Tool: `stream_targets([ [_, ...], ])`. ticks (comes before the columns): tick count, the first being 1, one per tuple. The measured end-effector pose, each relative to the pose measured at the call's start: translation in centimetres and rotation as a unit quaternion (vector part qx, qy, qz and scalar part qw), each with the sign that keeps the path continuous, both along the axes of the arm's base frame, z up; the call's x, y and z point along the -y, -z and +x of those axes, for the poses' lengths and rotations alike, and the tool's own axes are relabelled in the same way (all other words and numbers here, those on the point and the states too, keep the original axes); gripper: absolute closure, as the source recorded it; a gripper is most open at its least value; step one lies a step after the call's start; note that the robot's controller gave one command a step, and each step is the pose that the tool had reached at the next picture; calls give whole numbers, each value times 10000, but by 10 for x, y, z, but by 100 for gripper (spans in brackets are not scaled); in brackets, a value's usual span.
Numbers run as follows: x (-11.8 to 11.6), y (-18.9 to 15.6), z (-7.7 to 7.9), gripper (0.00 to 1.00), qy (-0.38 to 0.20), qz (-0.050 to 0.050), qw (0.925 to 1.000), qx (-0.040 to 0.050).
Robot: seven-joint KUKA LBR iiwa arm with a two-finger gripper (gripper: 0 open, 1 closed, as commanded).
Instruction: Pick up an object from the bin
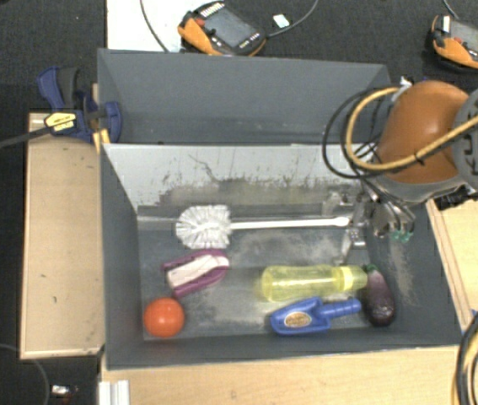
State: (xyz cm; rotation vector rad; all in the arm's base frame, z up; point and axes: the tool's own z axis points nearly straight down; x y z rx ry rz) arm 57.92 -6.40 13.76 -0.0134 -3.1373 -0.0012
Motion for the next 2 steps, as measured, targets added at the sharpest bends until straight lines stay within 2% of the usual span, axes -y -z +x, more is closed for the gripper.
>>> stream_targets([
  [1,0,-5,2,0,-15,-5,10000,37],
  [2,-51,62,-46,0,-1931,0,9812,20],
])
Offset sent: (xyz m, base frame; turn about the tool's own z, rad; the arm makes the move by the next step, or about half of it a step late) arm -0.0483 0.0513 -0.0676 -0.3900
